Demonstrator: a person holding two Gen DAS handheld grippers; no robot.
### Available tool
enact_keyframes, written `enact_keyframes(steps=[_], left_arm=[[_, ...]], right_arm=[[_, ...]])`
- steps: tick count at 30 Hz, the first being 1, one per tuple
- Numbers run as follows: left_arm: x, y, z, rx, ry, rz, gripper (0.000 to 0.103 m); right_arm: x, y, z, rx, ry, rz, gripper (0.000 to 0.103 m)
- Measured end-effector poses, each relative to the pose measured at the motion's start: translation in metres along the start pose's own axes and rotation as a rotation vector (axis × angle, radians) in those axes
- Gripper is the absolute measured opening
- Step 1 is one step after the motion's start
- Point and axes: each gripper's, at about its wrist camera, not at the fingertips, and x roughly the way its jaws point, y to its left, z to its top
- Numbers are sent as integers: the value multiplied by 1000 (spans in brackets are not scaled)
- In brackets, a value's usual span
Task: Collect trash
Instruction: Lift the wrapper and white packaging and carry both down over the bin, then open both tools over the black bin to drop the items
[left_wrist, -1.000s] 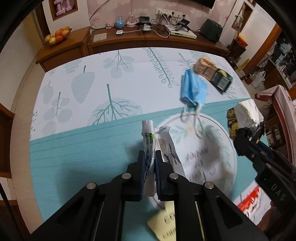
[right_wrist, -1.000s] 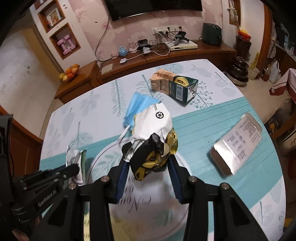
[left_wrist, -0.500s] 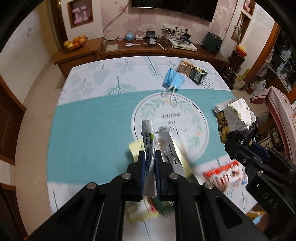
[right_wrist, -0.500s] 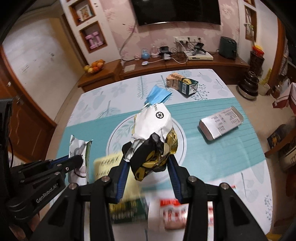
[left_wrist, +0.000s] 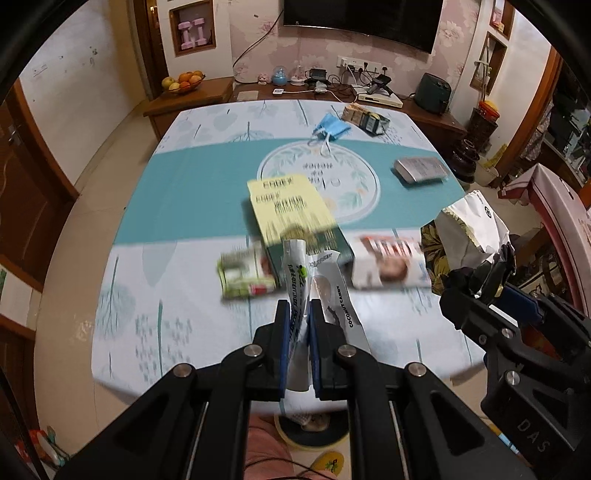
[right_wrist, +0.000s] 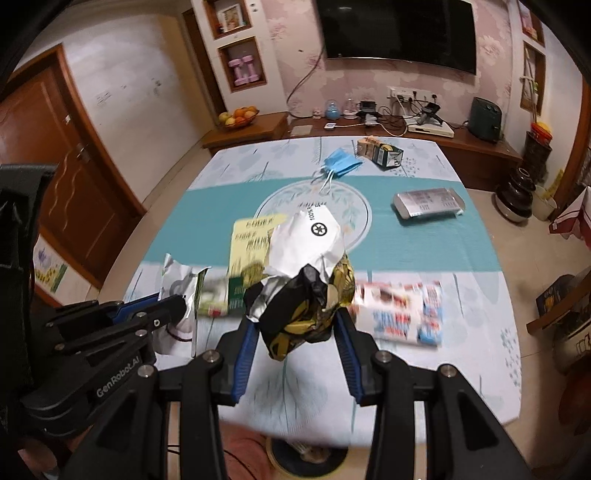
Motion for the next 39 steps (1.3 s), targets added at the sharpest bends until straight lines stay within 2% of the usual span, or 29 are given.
enact_keyframes(steps=[10, 18, 25, 30, 39], left_arm=[[-20, -19, -79, 32, 55, 22, 8], [-8, -25, -126, 78, 135, 28, 8], [41, -24, -166, 100, 226, 28, 8], [88, -18, -196, 111, 288, 22, 8], [192, -10, -249, 135, 387, 31, 8]], right_arm=[[-37, -1, -78, -10, 53, -4, 41], [-35, 3, -130, 25, 123, -6, 41], [-3, -1, -180, 61, 225, -12, 41], [42, -5, -220, 104, 319, -34, 41], [137, -15, -287, 189, 427, -39, 41]])
